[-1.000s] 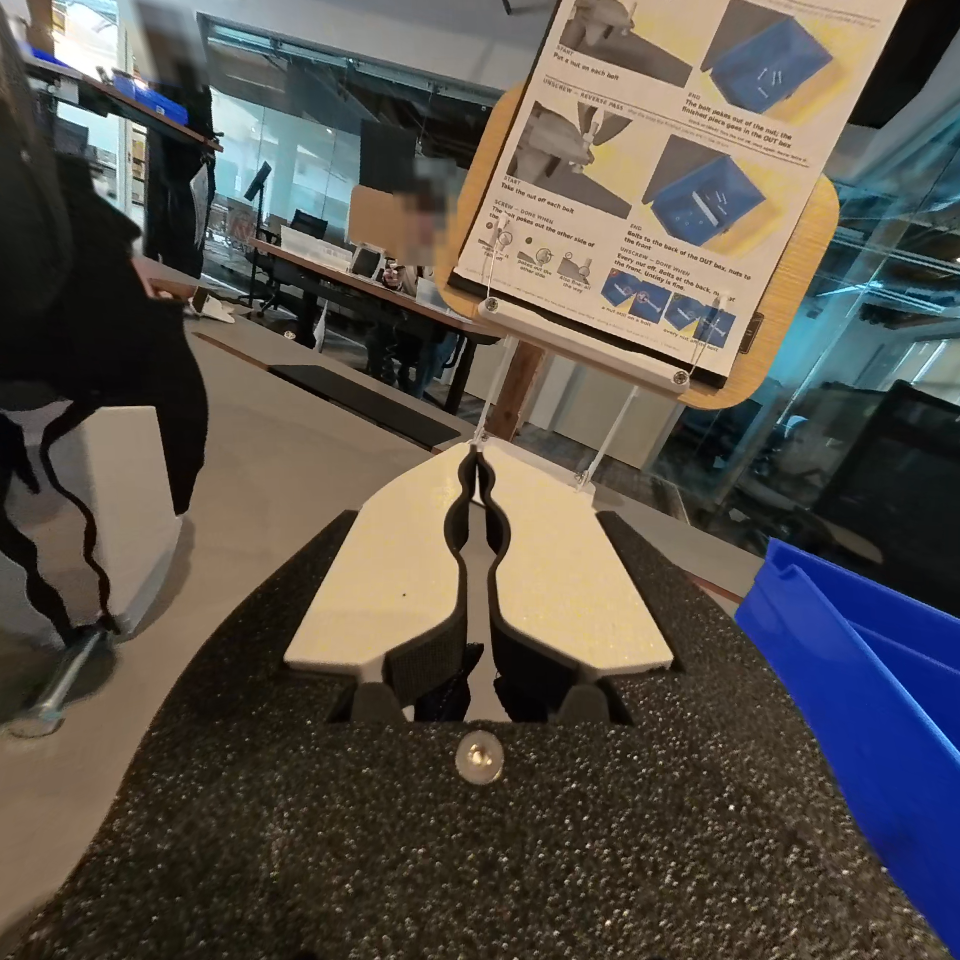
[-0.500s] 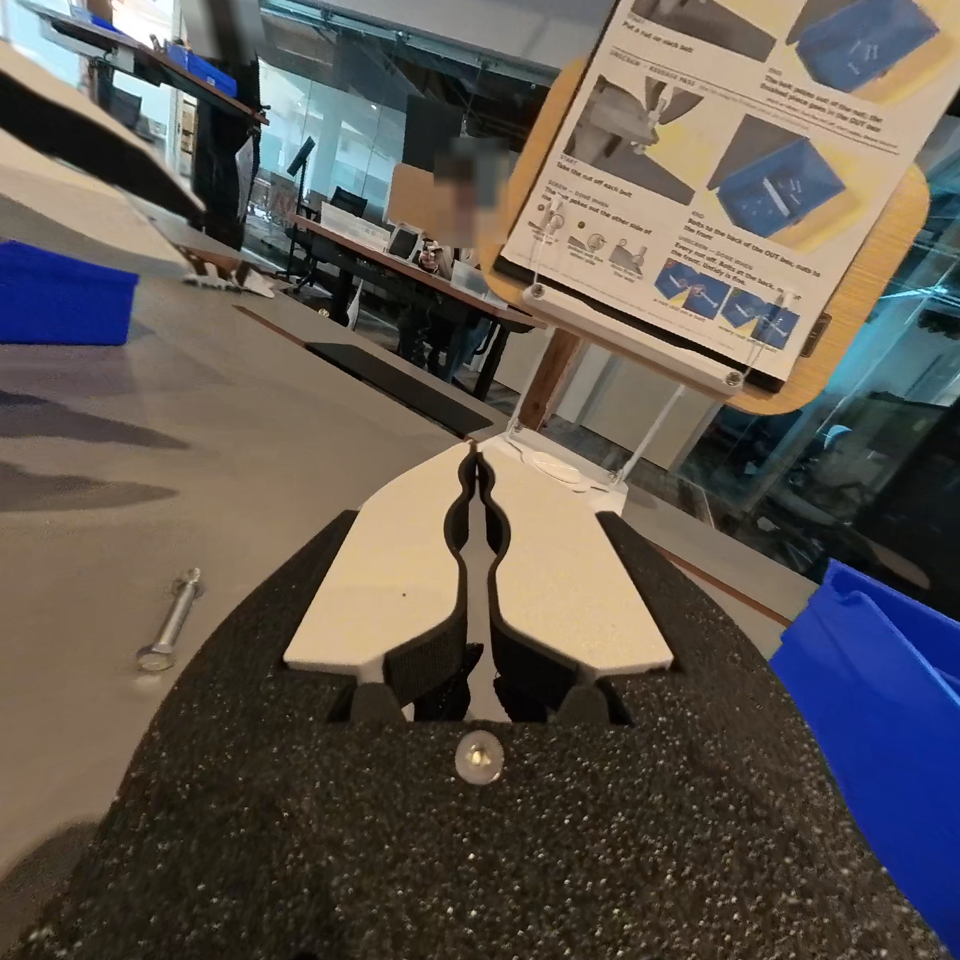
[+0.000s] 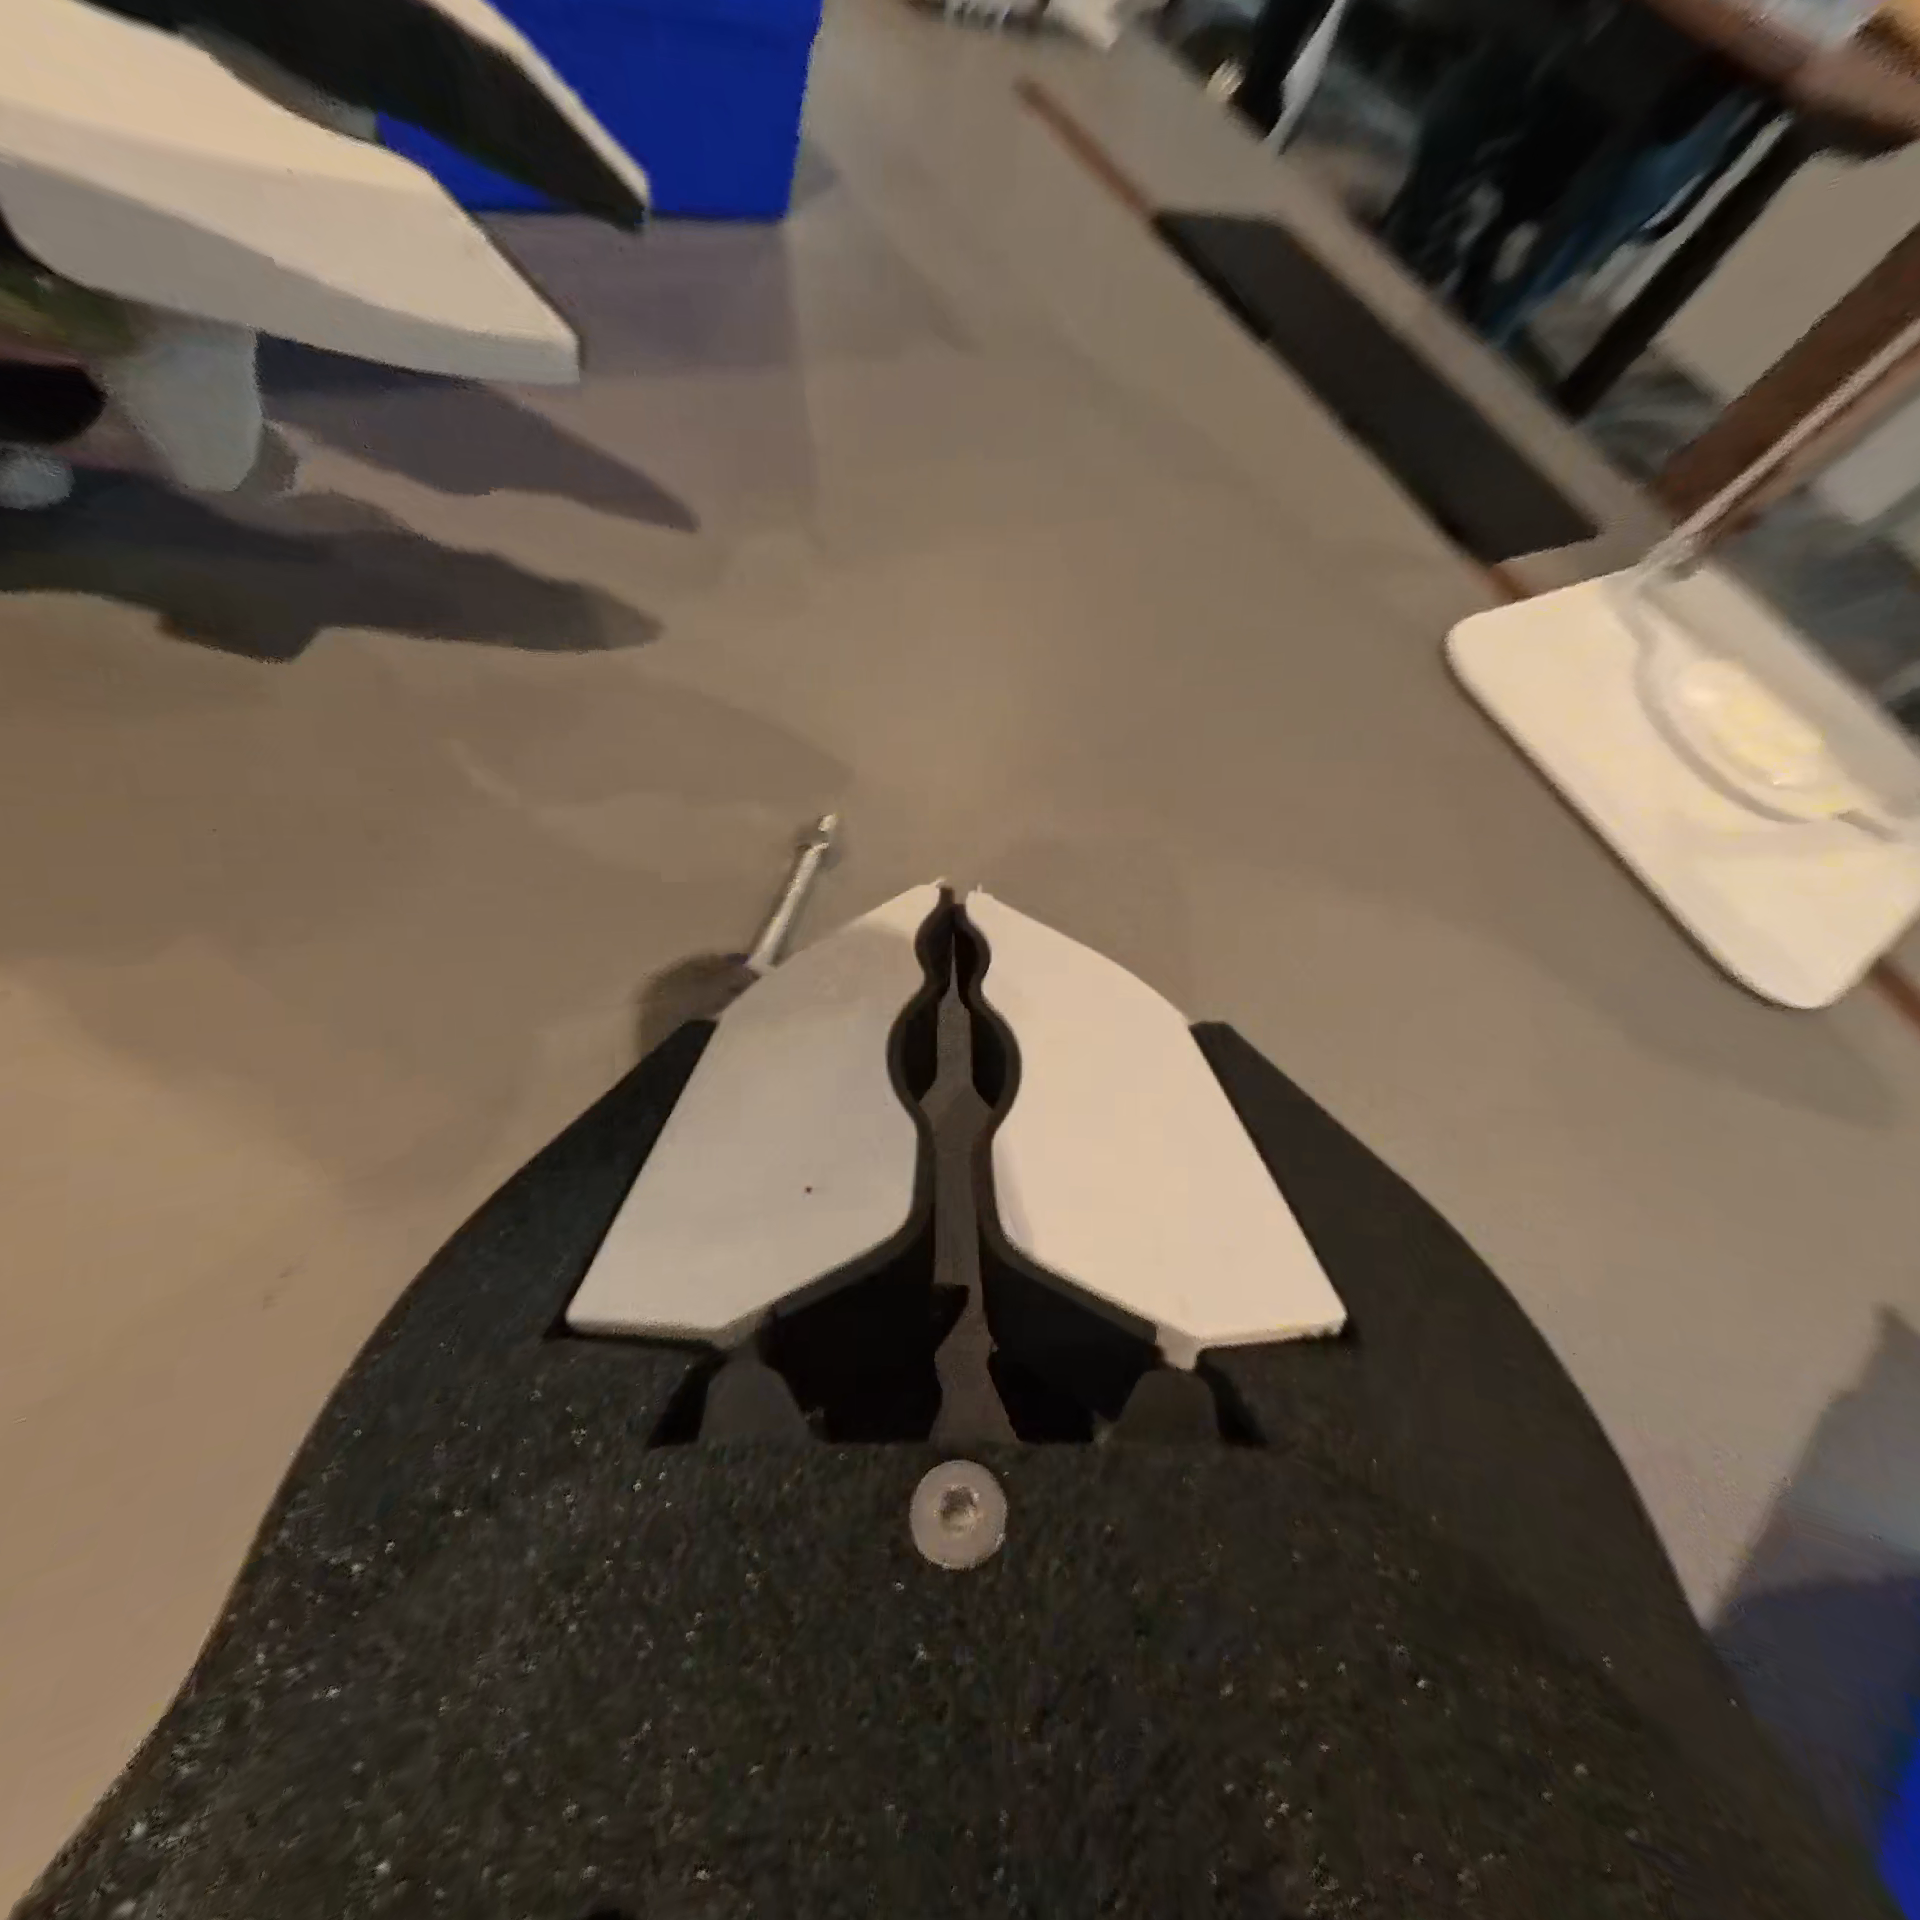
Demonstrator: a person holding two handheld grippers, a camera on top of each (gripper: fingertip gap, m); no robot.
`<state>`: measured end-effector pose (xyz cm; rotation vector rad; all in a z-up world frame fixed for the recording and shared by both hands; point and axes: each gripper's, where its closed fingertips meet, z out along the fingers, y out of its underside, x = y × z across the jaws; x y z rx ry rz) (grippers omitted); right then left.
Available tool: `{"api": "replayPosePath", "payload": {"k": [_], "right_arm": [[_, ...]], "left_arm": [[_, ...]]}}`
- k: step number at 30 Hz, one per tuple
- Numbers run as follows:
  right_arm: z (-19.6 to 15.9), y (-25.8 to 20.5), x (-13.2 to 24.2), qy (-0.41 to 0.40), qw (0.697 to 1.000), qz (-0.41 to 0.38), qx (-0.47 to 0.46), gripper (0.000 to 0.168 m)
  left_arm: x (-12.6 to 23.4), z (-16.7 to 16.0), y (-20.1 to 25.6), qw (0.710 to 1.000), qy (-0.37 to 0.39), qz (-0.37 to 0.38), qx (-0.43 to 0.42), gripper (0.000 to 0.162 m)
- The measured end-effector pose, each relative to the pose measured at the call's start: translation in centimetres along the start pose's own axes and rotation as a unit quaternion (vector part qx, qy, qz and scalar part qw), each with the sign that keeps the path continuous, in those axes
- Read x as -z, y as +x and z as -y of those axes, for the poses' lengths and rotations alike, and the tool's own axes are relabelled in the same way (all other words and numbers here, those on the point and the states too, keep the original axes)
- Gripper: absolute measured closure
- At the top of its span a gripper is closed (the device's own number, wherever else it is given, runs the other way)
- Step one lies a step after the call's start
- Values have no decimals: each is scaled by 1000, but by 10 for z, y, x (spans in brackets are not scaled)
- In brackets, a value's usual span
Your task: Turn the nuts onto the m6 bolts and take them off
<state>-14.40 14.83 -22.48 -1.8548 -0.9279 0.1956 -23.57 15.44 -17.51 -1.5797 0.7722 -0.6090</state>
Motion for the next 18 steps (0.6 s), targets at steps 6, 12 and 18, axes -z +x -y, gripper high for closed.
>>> {"api": "replayPosePath", "payload": {"k": [6,12,18], "right_arm": [[-12,-18,-7,-45,997,61,-25,168],[-22,-28,-12,-85,993,79,-22,168],[-16,-47,-16,-80,991,109,7,168]], "left_arm": [[4,8,7,996,19,-53,69,125],[3,1,5,999,-11,-29,32,128],[-3,-23,11,995,-97,-30,-1,128]]}}
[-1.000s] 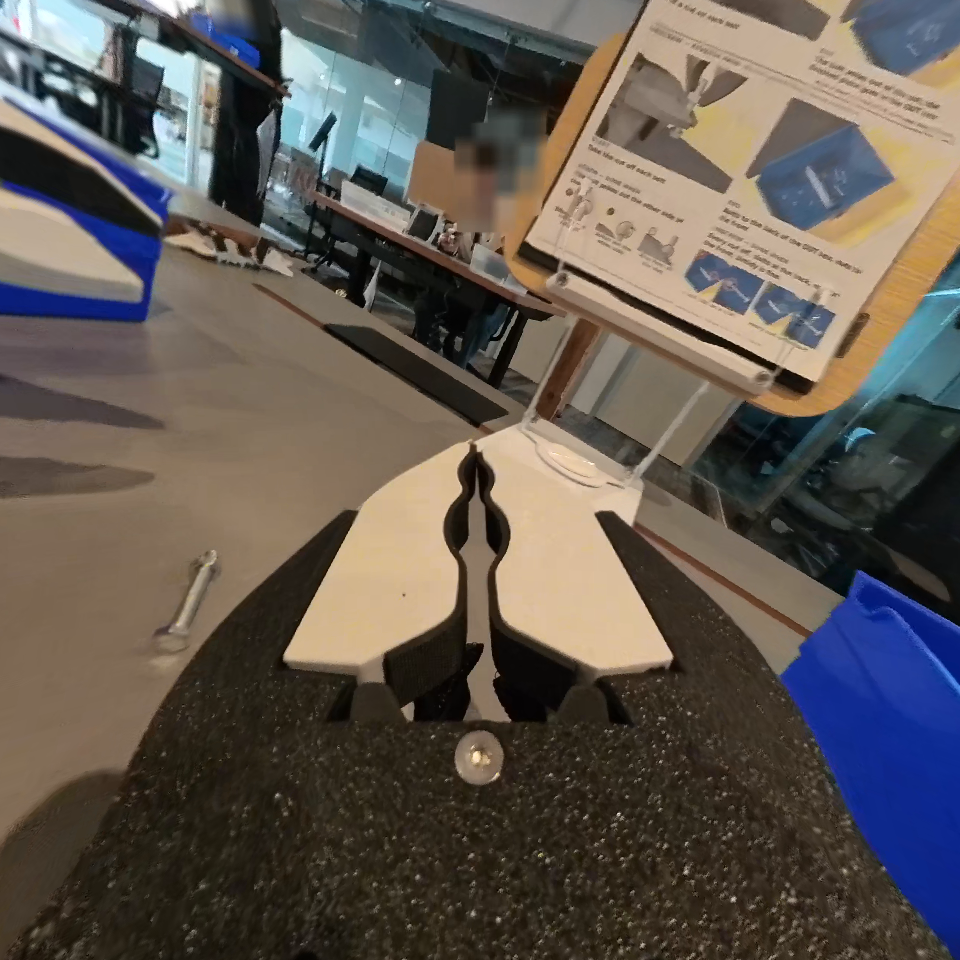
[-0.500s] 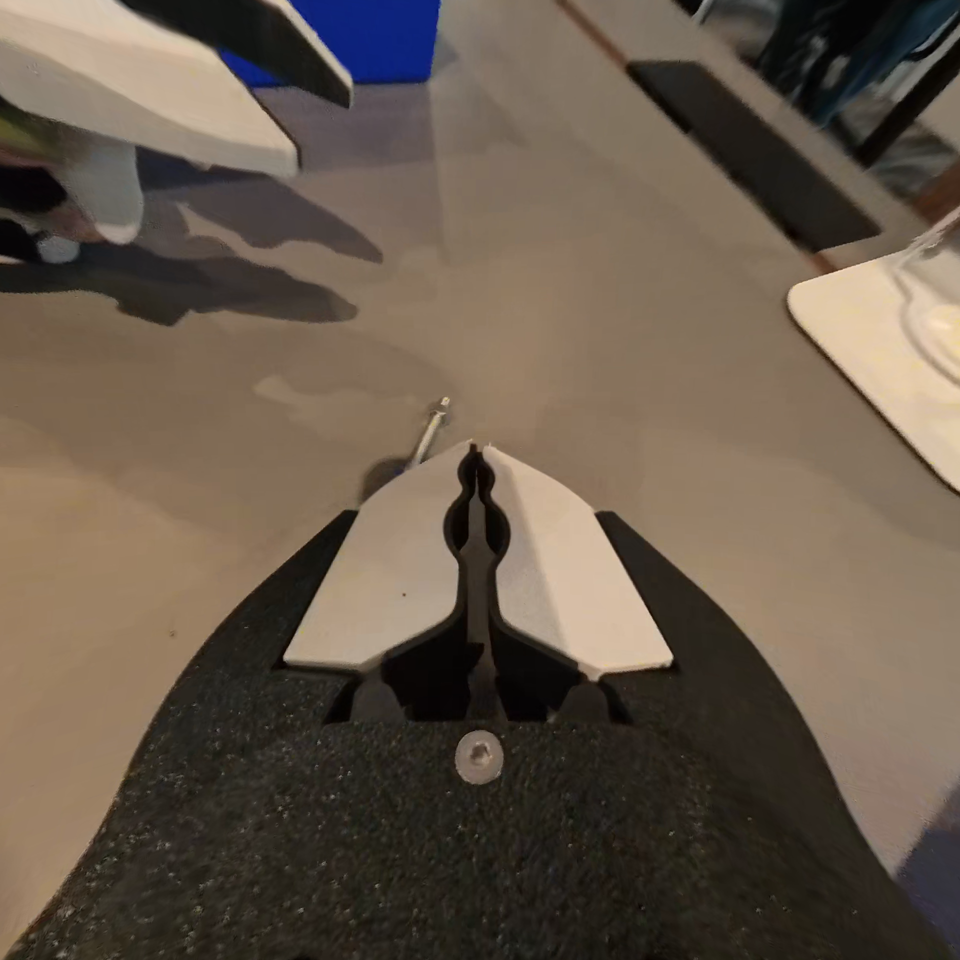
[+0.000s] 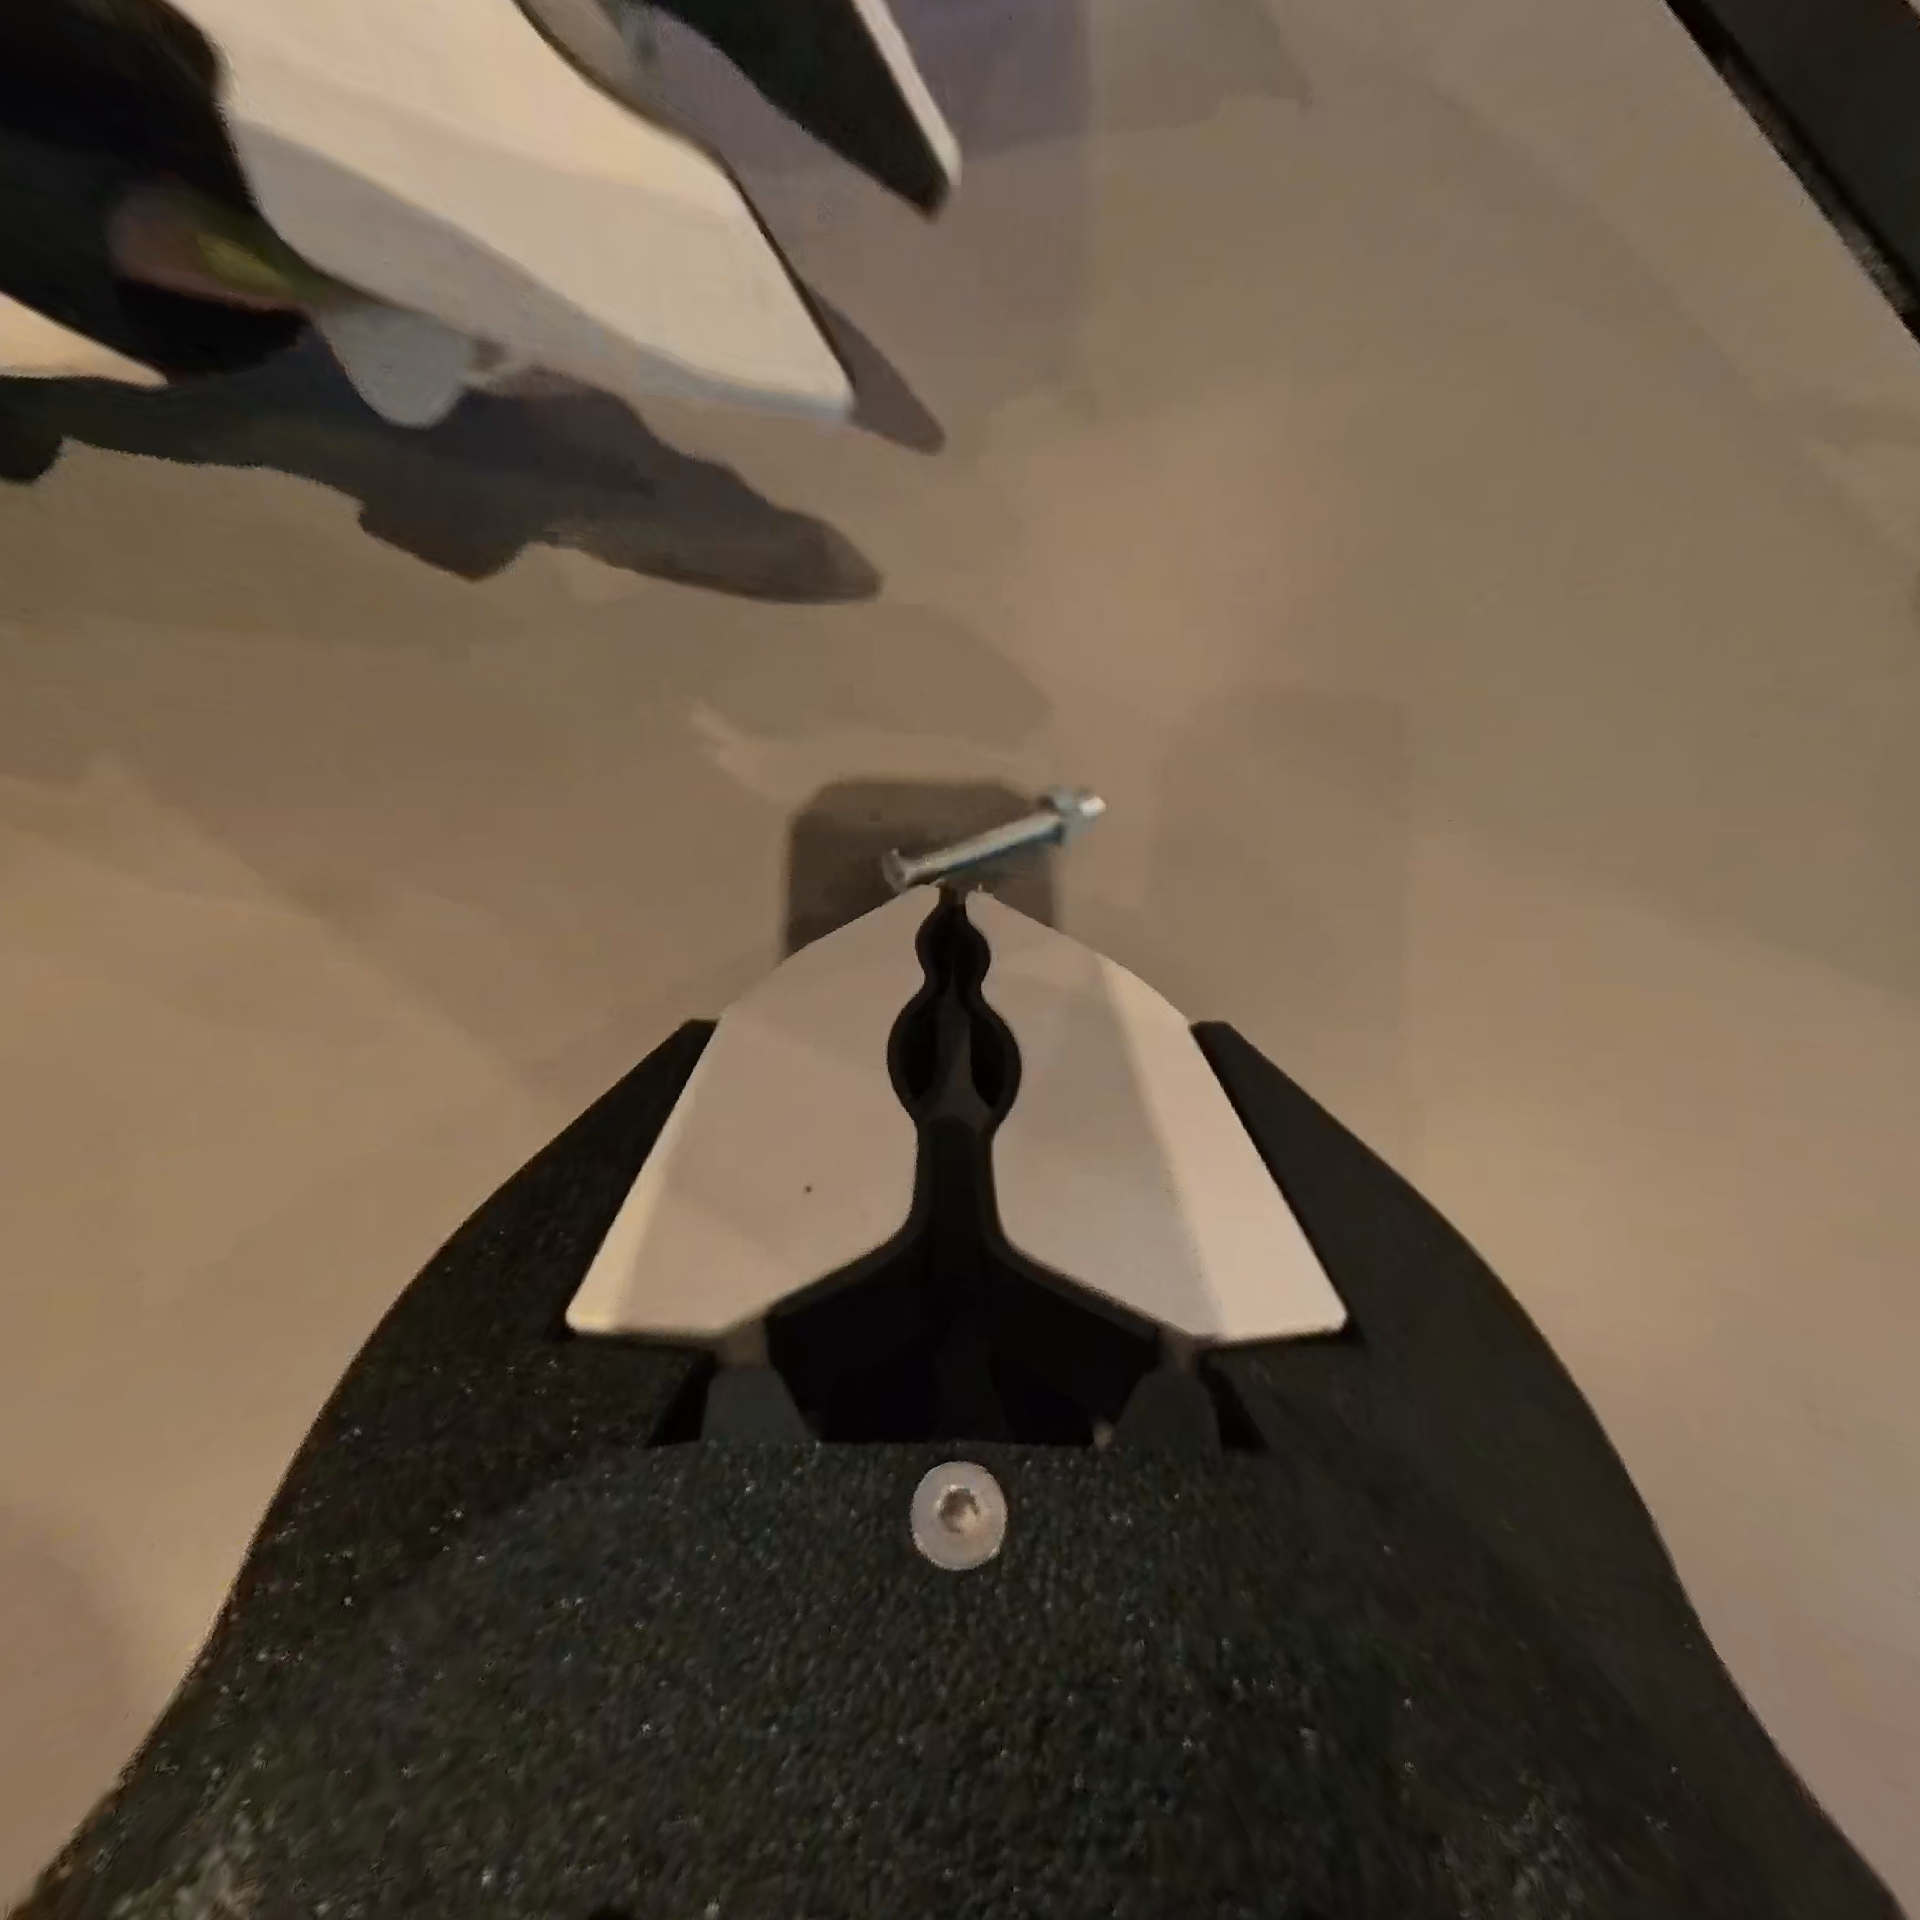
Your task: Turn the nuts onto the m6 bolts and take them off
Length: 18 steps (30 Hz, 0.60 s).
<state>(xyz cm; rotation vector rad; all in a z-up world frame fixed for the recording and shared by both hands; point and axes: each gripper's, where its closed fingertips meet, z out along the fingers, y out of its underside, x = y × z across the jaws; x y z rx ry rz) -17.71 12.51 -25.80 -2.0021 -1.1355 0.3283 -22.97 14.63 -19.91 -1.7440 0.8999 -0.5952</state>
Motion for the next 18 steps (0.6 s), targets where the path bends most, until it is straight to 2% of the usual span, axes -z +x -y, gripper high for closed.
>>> {"api": "replayPosePath", "payload": {"k": [4,7,12,18], "right_arm": [[7,-7,0,13,1000,4,20,168],[12,13,10,42,999,-32,-15,168],[19,44,31,96,989,-92,-70,168],[21,51,38,109,985,-113,-77,168]], "left_arm": [[-7,-10,15,998,-55,-23,5,120],[-13,-21,20,994,-107,-11,-26,118],[-29,-33,43,986,-161,-36,-7,118],[-39,-44,45,977,-209,-3,-35,121]]}}
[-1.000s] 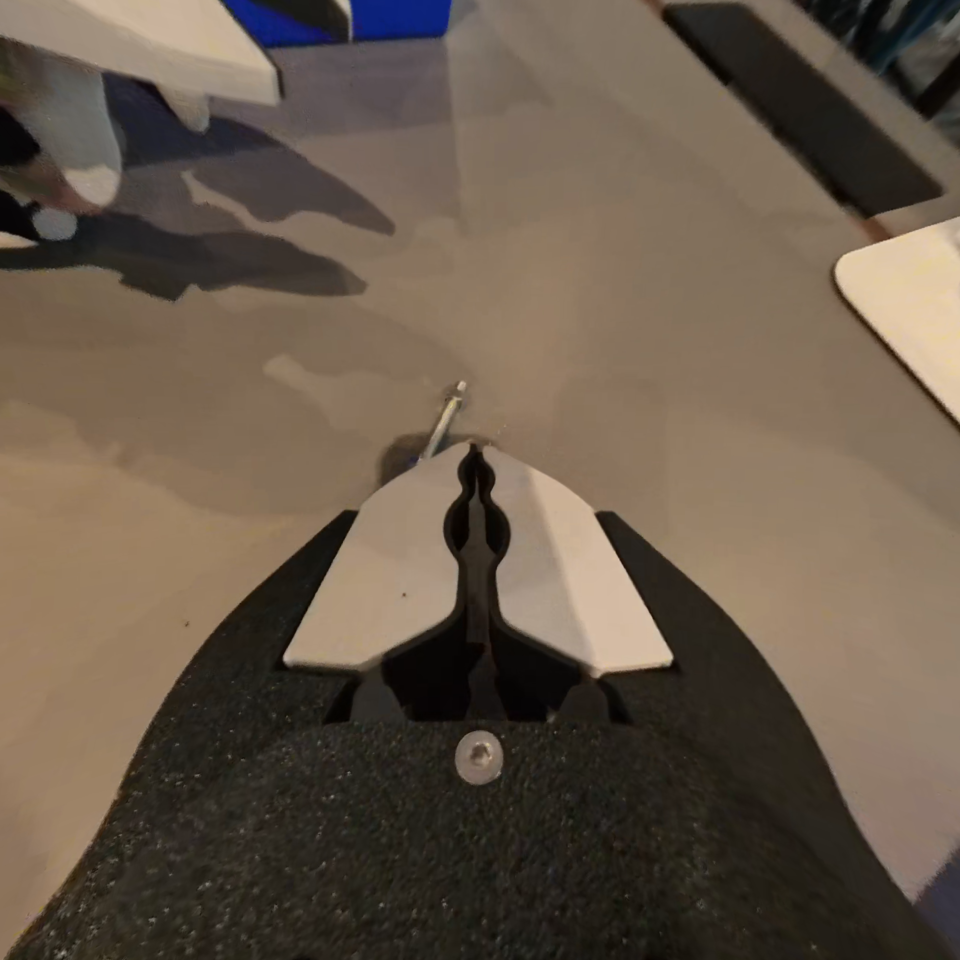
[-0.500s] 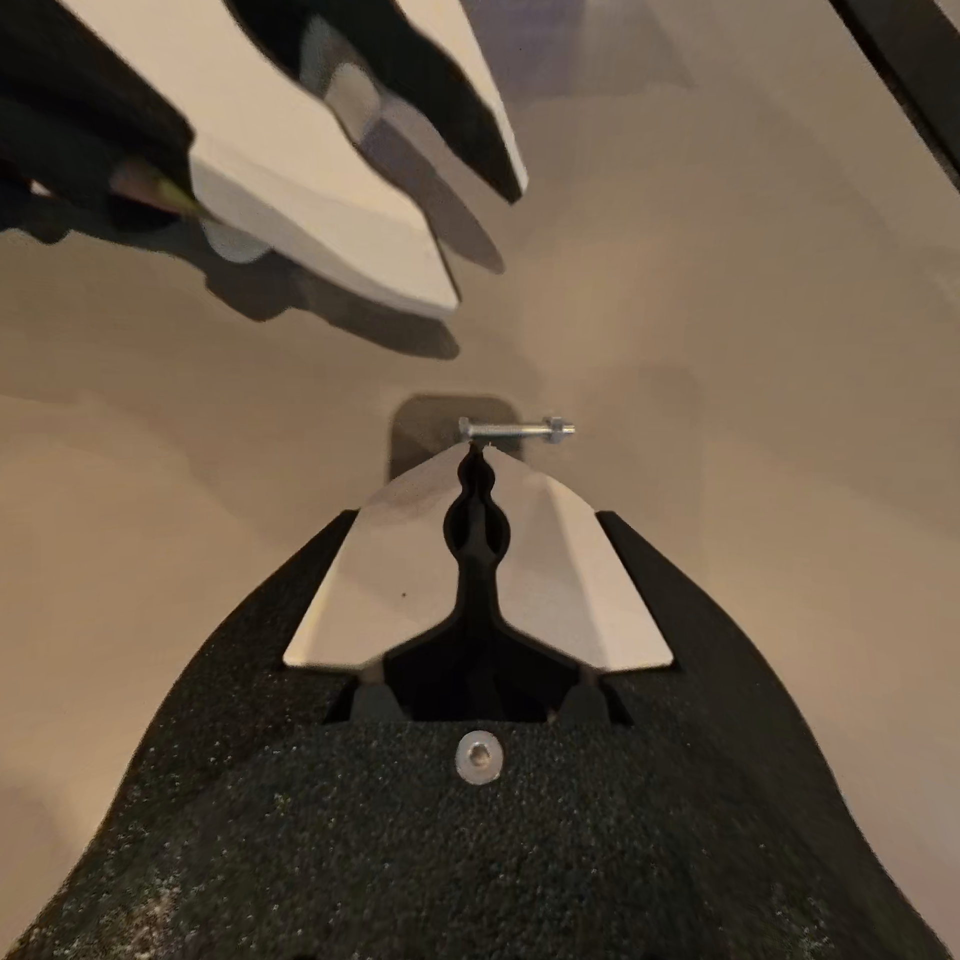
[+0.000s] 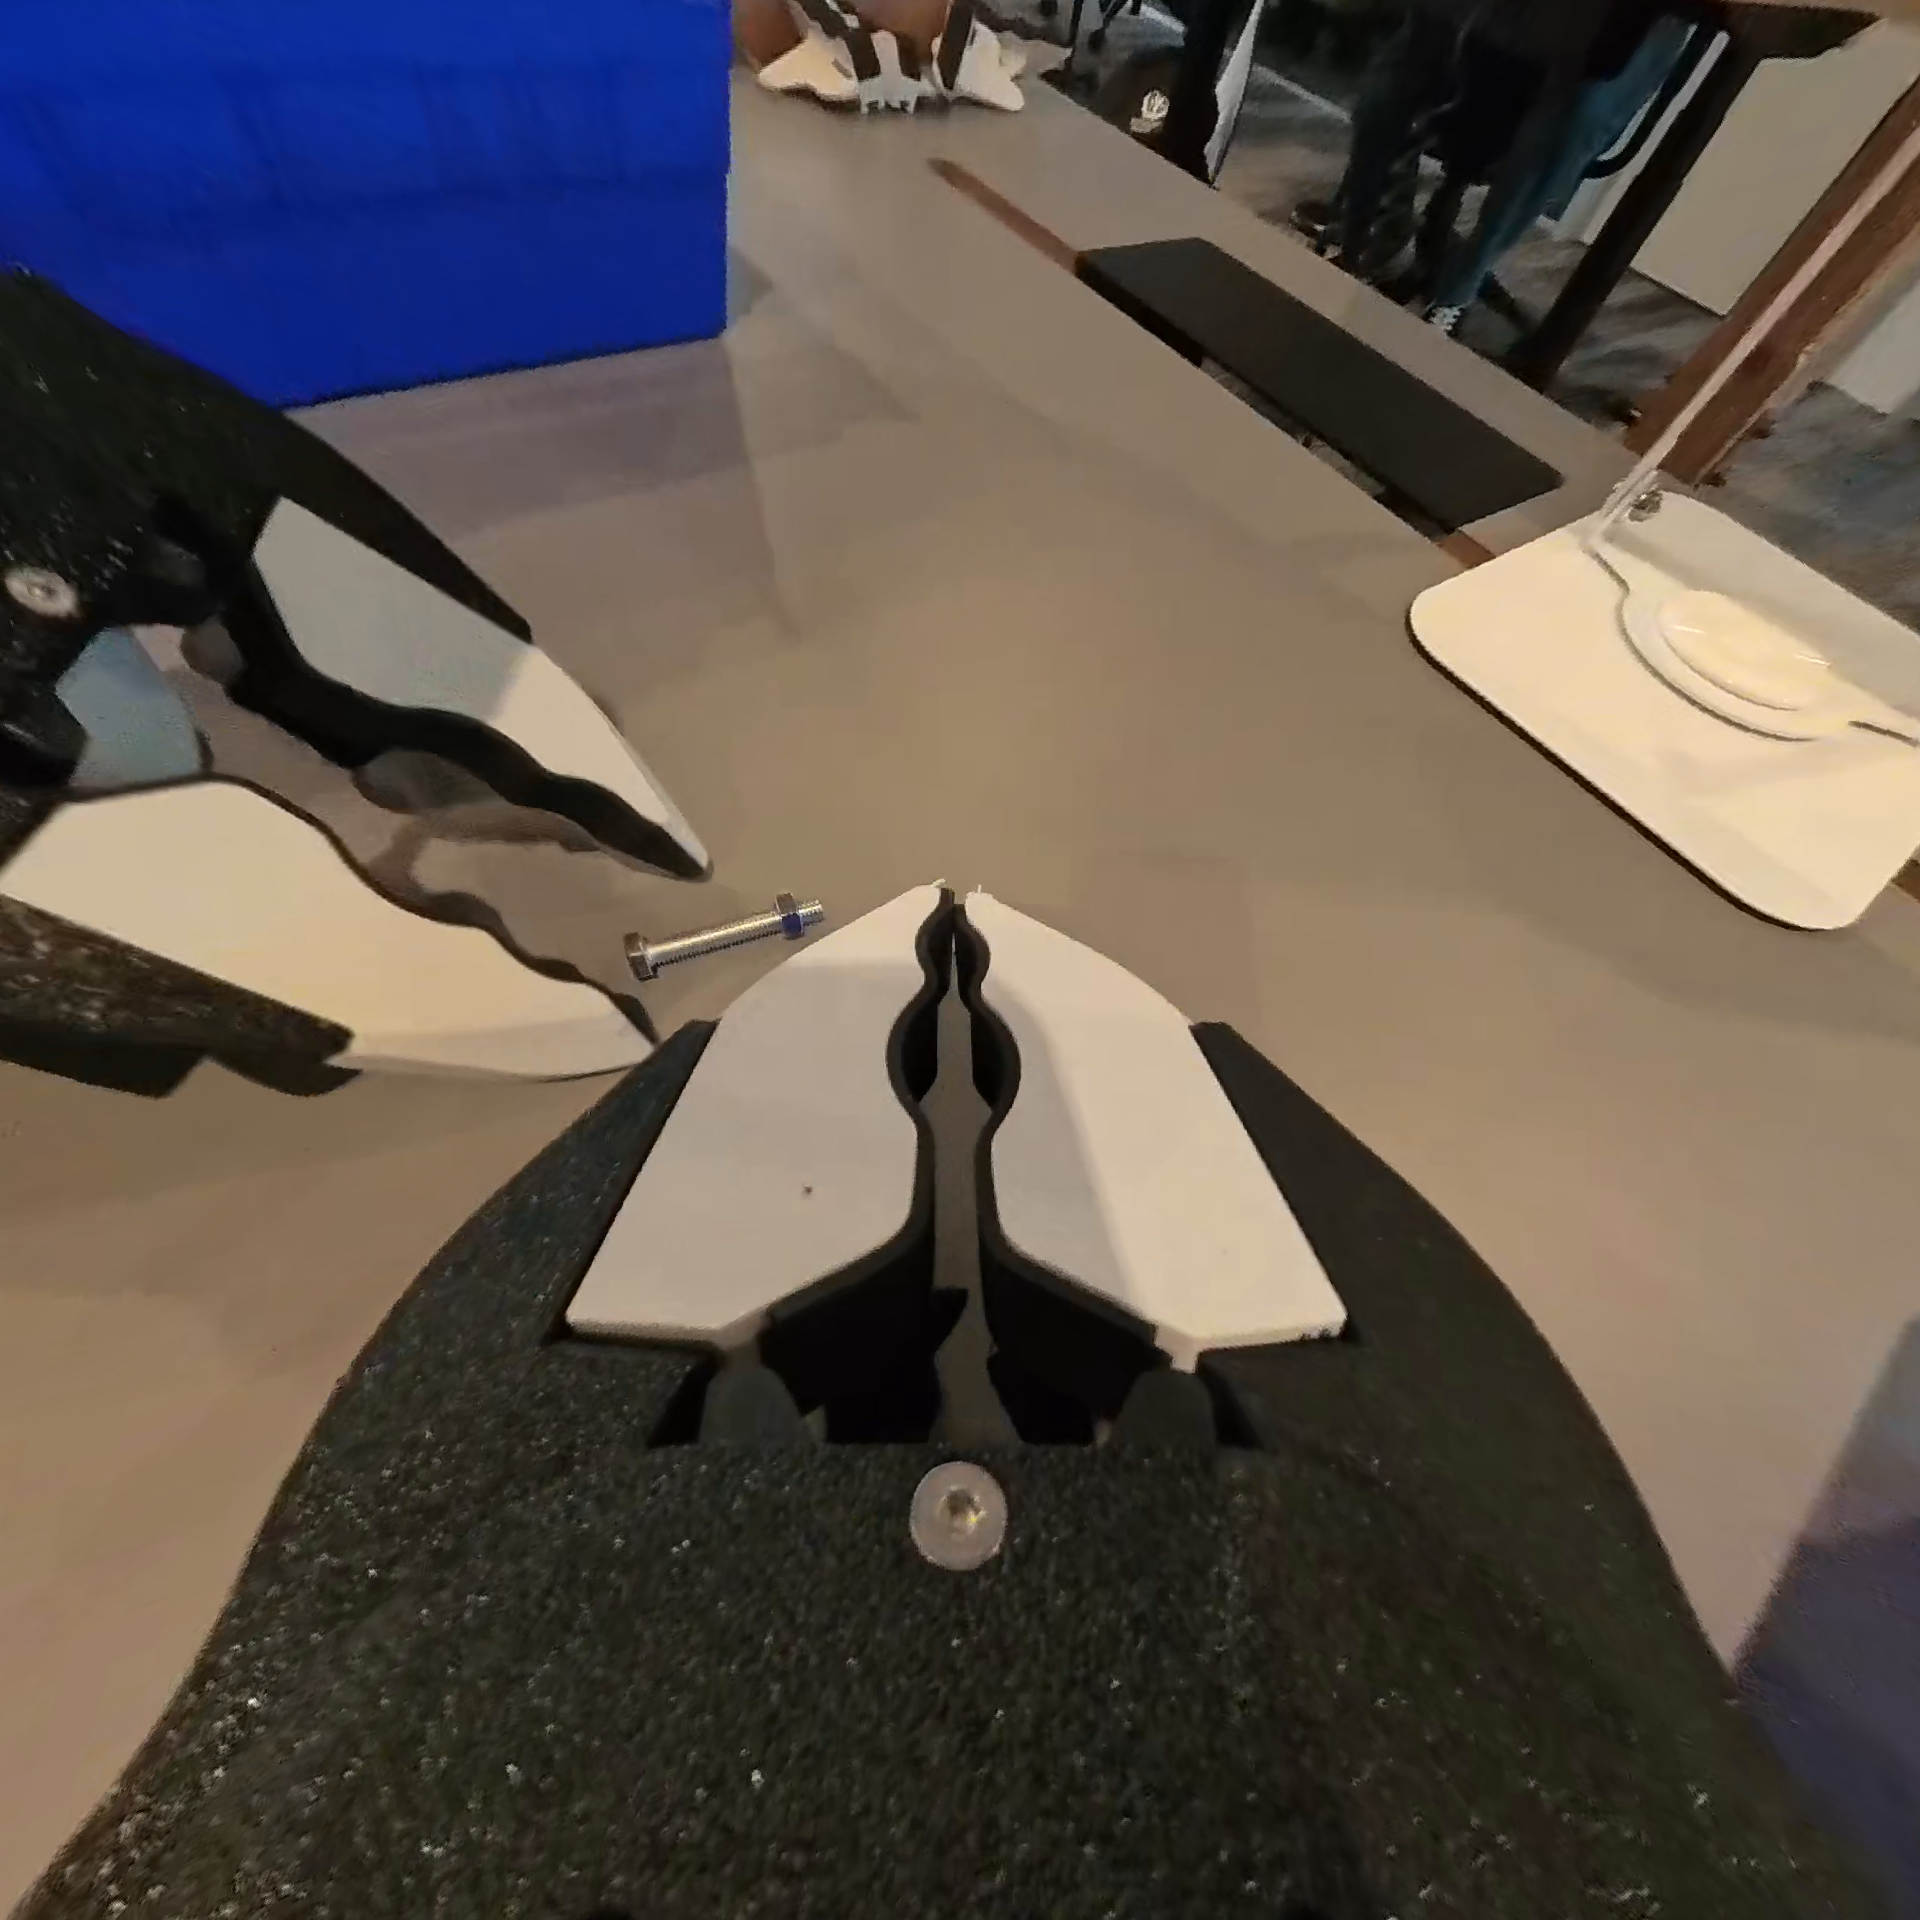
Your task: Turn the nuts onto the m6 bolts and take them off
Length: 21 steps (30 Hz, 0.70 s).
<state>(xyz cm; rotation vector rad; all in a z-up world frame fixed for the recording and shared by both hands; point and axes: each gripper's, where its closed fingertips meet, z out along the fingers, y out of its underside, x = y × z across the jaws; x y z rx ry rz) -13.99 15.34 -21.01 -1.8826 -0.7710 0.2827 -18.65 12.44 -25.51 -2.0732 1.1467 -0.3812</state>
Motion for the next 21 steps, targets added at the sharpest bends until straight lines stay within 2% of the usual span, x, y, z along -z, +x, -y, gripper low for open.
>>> {"api": "replayPosePath", "payload": {"k": [2,5,6,10,13,17,21], "right_arm": [[0,-2,-1,-2,1000,1,5,168],[-1,-4,-2,-7,1000,4,4,168],[-2,-4,-3,-11,1000,5,-4,168],[-3,-8,-5,-5,996,45,-73,168],[0,-22,-3,9,982,125,-139,153],[0,-29,0,12,962,191,-193,136],[6,-39,5,22,948,239,-207,132]], "left_arm": [[-1,1,-3,1000,-4,19,-9,127],[-2,0,-8,999,-15,38,-33,153],[-2,-1,-11,997,-17,50,-49,156],[-2,0,-14,993,-7,67,-94,156],[1,0,-18,988,11,78,-136,157],[14,14,-8,981,110,16,-159,157],[33,29,-5,969,196,-25,-146,157]]}}
